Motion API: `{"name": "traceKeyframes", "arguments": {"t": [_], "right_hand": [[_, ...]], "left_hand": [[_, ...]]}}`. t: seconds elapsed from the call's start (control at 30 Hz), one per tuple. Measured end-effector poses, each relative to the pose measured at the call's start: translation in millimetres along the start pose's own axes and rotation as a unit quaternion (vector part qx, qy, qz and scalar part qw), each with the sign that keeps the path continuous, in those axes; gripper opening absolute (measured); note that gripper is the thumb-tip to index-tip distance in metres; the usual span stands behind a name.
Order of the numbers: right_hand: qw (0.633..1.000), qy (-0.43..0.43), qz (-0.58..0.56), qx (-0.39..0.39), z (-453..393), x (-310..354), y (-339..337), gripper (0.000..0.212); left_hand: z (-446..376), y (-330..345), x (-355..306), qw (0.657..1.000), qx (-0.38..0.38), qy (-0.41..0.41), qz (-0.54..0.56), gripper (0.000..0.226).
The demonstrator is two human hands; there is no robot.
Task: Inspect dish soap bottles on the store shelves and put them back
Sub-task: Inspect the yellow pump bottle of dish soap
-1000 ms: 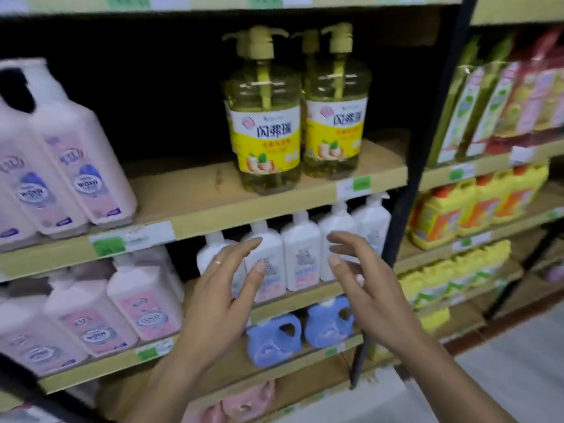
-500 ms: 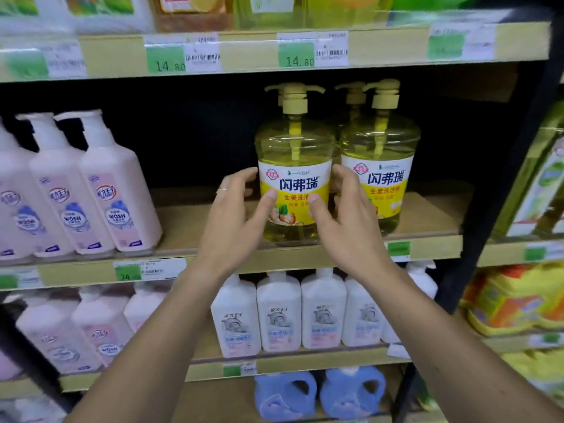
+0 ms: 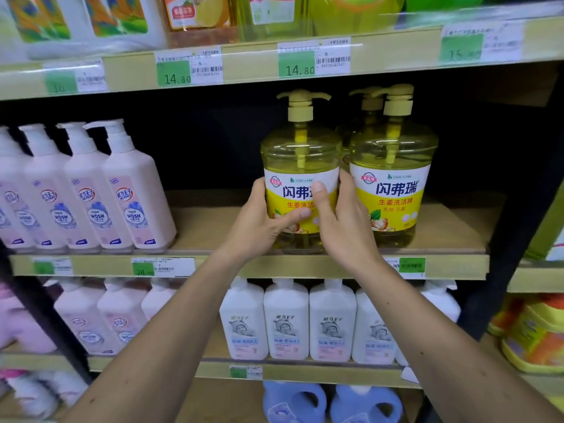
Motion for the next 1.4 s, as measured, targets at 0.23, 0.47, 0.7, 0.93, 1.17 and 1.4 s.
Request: {"name": "traceKeyframes", "arguments": {"t": [0.23, 0.47, 0.7, 0.93, 1.17, 1.4], "right_hand": [[0.999, -0.04, -0.011, 0.009, -2, 0, -5, 0.047], [0.994, -0.077, -0.053, 0.049, -1, -4, -4, 0.057], [0.99, -0.1, -0.089, 0.043, 8, 0, -6, 0.068], [0.977, -0.144, -0.159, -0.005, 28, 38, -30, 0.07], [0.961, -0.157, -0.227, 0.009, 45, 61, -32, 0.079], [0.97, -0.1, -0.212, 0.07, 50, 43, 6, 0.077]], "left_hand": [[2, -5, -4, 1.0, -0.024, 0.017, 0.008, 0.087], [12, -14, -5, 0.994, -0.083, 0.034, 0.059, 0.086], [24, -29, -25, 0.982, -0.136, 0.104, 0.08, 0.085], [29, -53, -70, 0.988, -0.076, 0.113, 0.077, 0.091], [54, -55, -96, 0.983, -0.013, 0.121, 0.139, 0.084], [94, -47, -68, 0.979, -0.077, 0.055, 0.183, 0.094]]}}
Point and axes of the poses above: each hand's wrist, its own z-axis away from the middle knuckle, its own y-axis out of the palm, x = y × z, the point moved 7 cm from there along -z, towards the middle knuckle, and after that the axes turned 8 degrees about y, right-handed, at the moved point
